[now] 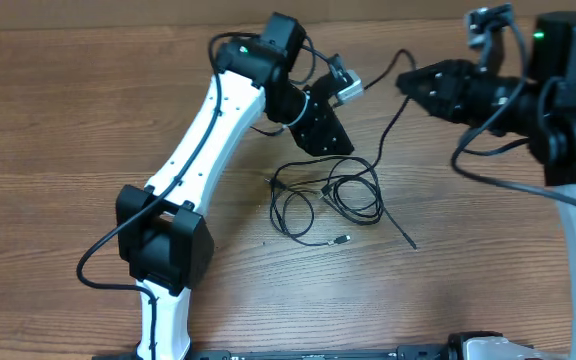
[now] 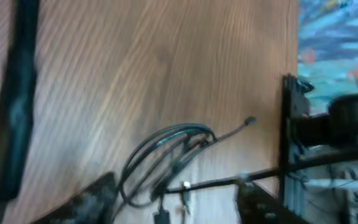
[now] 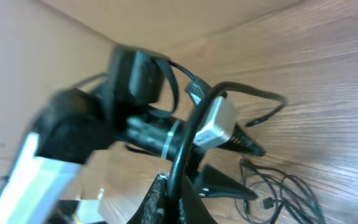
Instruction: Untangle cables
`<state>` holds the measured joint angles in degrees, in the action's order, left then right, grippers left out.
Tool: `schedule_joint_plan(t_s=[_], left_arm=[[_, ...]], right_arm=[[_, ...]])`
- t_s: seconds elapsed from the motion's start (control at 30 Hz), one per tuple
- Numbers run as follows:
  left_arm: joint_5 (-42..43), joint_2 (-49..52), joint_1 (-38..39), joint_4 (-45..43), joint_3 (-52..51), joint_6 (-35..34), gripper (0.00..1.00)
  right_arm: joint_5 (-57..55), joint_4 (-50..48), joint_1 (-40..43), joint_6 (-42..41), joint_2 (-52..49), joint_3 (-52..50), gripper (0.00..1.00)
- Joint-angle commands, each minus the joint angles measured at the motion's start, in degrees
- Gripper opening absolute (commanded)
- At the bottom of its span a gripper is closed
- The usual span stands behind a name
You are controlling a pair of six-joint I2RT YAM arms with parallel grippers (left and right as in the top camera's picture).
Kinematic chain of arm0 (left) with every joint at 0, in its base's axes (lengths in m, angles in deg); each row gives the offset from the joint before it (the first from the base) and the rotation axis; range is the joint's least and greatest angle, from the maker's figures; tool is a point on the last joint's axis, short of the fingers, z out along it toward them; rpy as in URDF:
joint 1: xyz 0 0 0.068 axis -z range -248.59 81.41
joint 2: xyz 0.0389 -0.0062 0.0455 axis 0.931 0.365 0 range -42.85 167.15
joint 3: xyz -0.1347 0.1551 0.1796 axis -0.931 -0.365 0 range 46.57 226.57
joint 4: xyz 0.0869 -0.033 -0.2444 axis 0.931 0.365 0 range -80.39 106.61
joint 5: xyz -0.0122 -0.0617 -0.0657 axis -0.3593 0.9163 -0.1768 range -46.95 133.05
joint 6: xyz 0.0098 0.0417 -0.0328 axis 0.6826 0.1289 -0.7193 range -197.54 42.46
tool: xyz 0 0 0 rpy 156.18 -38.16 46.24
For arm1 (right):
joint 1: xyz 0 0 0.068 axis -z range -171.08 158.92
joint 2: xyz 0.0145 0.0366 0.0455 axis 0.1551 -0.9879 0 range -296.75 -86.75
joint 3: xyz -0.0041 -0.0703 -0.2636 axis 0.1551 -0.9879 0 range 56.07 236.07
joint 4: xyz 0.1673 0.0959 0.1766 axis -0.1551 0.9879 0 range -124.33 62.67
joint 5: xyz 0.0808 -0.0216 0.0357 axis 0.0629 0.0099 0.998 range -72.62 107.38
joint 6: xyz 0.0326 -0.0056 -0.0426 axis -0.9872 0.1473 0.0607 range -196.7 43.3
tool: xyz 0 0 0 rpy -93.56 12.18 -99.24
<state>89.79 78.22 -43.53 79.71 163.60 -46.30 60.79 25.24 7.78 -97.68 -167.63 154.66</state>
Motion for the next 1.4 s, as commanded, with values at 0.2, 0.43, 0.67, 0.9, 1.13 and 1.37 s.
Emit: schedule_joint_plan(t_s=[0.2,0.43,0.67,0.9,1.13,1.37], left_arm=[[0.9,-0.3,2.6,-15.4,-12.7,-0.6,0.99],[-0.3,-0.3,5.1,-15.4,-15.7,-0.7,0.98],[10.2,-0.3,5.6,-14.7,-15.7,-0.6,0.86],[1.8,-0.3,5.7,-15.4,-14.2,-13.1,0.04],[-4.3,-8.8,0.1,-4.2,9.6,-22.7,0.04],[-6.2,-14.9,0.3,-3.3,19.0,-27.8,0.26]], right_arm=[[12.9,-0.7,6.9,0.2,1.2,0.9,0.04],[13.1,-0.9,6.9,0.8,1.2,0.9,0.04],[22.8,-18.1,7.0,-10.4,1.2,0.9,0.04],[23.5,-21.2,8.7,-13.1,1.1,0.9,0.04],[12.5,-10.3,16.0,-7.5,-0.3,0.9,0.04],[17.7,-17.0,15.9,-12.1,-0.9,0.9,0.04]])
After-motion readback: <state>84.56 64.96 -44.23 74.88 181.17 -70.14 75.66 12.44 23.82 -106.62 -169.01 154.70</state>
